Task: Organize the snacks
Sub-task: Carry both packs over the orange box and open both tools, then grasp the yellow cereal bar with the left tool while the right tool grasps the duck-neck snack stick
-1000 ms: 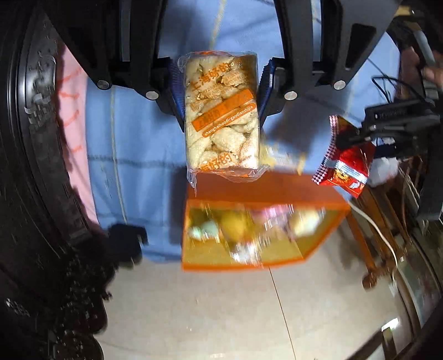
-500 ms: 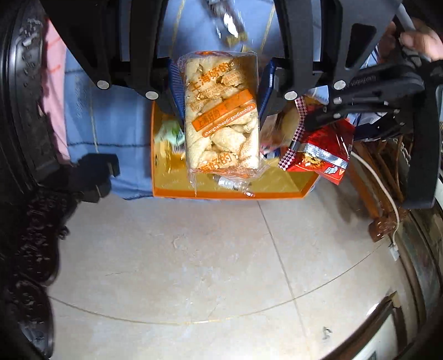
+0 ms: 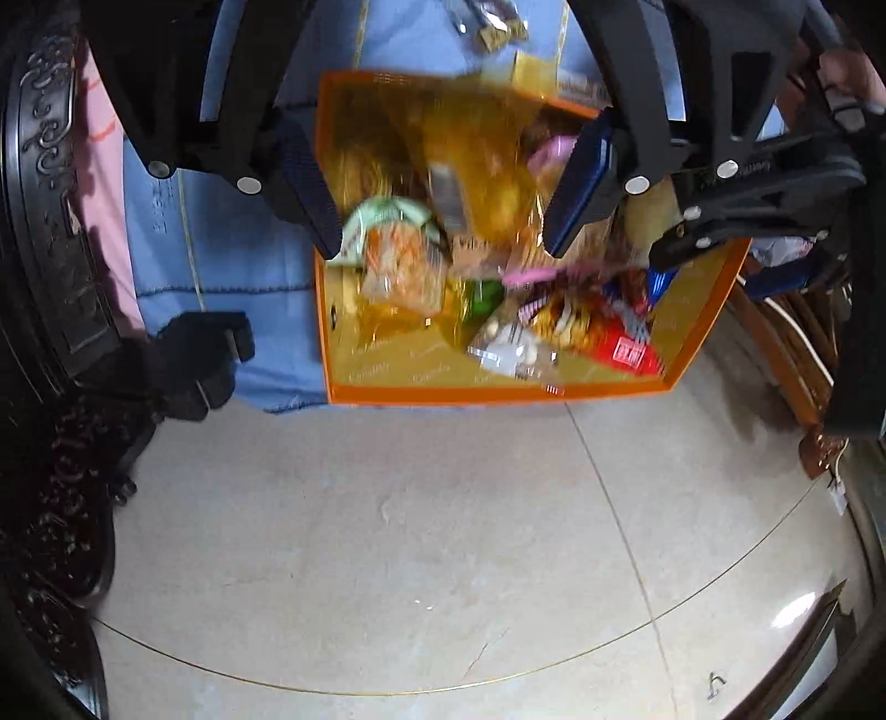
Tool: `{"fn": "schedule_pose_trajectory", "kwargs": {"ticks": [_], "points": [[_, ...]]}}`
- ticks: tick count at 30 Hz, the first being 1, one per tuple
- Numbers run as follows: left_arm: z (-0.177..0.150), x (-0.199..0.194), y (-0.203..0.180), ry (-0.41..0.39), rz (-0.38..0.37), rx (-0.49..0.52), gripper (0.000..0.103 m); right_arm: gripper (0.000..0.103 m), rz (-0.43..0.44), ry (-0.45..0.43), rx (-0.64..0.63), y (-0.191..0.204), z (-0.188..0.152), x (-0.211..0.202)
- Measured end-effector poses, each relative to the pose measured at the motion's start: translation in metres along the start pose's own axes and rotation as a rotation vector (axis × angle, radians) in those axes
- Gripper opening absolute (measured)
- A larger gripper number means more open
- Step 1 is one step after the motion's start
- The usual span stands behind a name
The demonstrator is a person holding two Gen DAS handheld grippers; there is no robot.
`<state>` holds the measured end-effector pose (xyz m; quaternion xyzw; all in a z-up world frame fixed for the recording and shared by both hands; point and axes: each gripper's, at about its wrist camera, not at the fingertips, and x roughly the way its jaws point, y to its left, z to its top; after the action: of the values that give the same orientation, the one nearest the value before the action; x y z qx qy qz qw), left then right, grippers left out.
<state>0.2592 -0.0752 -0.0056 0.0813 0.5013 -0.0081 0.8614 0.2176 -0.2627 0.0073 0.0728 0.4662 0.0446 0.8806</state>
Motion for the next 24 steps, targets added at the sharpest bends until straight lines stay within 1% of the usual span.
{"fn": "schedule_pose_trajectory", "kwargs": {"ticks": [5, 9, 11, 13, 17, 21, 24], "points": [[-0.010, -0.013, -0.002, 0.001, -0.013, 0.004, 0.096, 0.079, 0.008, 0.011, 0.007, 0.000, -0.025, -0.018], [-0.023, -0.027, -0.002, 0.001, -0.019, 0.002, 0.096, 0.085, -0.007, 0.003, 0.023, -0.008, -0.052, -0.039], [-0.034, -0.031, 0.001, 0.008, -0.021, -0.008, 0.096, 0.086, -0.018, 0.009, 0.025, -0.012, -0.065, -0.046], [-0.046, -0.034, 0.006, 0.018, -0.023, -0.032, 0.096, 0.086, -0.018, 0.030, 0.032, -0.017, -0.081, -0.051], [-0.079, -0.028, 0.018, 0.066, -0.031, -0.084, 0.096, 0.087, -0.018, 0.086, 0.042, -0.026, -0.112, -0.053], [-0.104, -0.016, 0.019, 0.127, -0.014, -0.081, 0.096, 0.087, -0.009, 0.163, 0.040, -0.028, -0.137, -0.046], [-0.116, -0.004, 0.010, 0.166, -0.024, -0.057, 0.096, 0.087, 0.005, 0.202, 0.048, -0.028, -0.151, -0.042]]}}
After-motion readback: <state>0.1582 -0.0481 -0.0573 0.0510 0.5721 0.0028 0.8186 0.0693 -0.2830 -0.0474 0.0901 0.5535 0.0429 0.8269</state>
